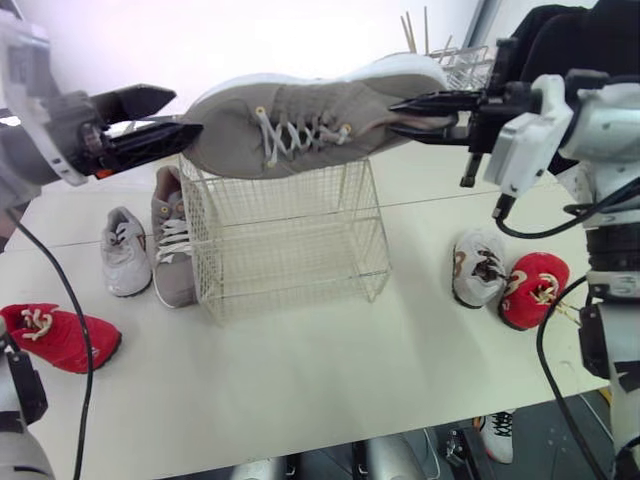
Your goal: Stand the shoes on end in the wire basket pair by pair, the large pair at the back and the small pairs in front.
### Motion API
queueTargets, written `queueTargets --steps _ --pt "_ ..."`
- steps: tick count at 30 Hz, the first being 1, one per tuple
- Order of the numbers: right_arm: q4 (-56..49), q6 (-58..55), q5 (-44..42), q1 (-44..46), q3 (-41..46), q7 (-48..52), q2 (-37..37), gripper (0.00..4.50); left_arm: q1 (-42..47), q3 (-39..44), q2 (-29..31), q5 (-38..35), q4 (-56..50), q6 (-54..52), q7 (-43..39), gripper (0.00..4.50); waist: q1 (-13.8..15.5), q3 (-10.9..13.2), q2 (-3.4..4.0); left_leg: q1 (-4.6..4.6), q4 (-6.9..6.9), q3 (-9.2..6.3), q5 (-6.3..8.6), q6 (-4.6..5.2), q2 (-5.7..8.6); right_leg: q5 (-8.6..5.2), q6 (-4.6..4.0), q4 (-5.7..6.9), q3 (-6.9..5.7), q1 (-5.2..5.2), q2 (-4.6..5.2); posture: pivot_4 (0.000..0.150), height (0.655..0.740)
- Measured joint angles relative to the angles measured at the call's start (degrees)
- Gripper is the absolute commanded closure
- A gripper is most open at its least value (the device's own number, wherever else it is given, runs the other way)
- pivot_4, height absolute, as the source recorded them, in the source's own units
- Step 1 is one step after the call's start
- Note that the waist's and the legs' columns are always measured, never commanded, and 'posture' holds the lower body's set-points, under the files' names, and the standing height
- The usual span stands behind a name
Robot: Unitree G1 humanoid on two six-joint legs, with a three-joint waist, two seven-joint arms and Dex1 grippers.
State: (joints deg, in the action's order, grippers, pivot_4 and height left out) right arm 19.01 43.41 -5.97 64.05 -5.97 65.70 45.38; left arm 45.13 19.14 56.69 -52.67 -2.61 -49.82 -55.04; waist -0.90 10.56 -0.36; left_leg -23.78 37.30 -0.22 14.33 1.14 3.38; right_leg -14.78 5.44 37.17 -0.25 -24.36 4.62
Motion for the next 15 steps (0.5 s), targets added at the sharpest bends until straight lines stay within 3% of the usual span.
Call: queueTargets --steps 2,5,9,12,15 --pt "0.6 0.8 0.0 0.9 -0.6 0.1 -1.0 4.31 -0.8 -0.3 -0.1 -0.7 -2.1 -1.1 -0.3 0.00 0.0 0.0 0.01 0.00 0.00 0.00 -0.01 -0.01 0.00 0.00 0.00 0.01 0.01 -0.01 0.00 0.150 0.7400" --pt "1.1 1.5 0.0 1.6 -1.0 0.2 -1.5 4.31 -1.8 -0.5 -0.6 -0.9 -2.8 -1.4 -0.6 0.81 0.0 0.0 0.00 0.00 0.00 -0.01 -0.01 -0.02 0.00 0.00 0.00 0.02 0.01 -0.02 0.00 0.150 0.7400" --pt "1.3 2.4 -0.1 1.8 -1.2 1.1 -1.6 4.31 -2.4 -0.8 -0.6 0.7 -2.4 -1.3 0.1 2.81 0.0 0.0 0.00 0.00 0.00 -0.01 -0.01 -0.02 0.00 0.00 -0.01 0.02 0.01 -0.01 0.00 0.150 0.7400" --pt "1.3 2.7 -0.2 2.0 -1.8 1.3 -1.6 4.31 -2.4 -0.9 -1.4 1.5 -1.5 -1.3 1.0 3.81 0.1 0.0 0.00 0.00 0.01 0.00 -0.01 -0.02 0.00 0.00 -0.01 0.03 0.01 -0.02 0.00 0.150 0.7400" --pt "0.8 1.0 -0.6 2.0 -1.8 1.8 -1.3 4.31 -2.4 -0.8 -2.5 1.5 -1.3 -1.8 1.7 3.97 0.1 0.0 0.00 -0.01 0.01 0.00 -0.01 -0.02 0.00 0.00 -0.01 0.03 0.01 -0.02 0.00 0.150 0.7400"
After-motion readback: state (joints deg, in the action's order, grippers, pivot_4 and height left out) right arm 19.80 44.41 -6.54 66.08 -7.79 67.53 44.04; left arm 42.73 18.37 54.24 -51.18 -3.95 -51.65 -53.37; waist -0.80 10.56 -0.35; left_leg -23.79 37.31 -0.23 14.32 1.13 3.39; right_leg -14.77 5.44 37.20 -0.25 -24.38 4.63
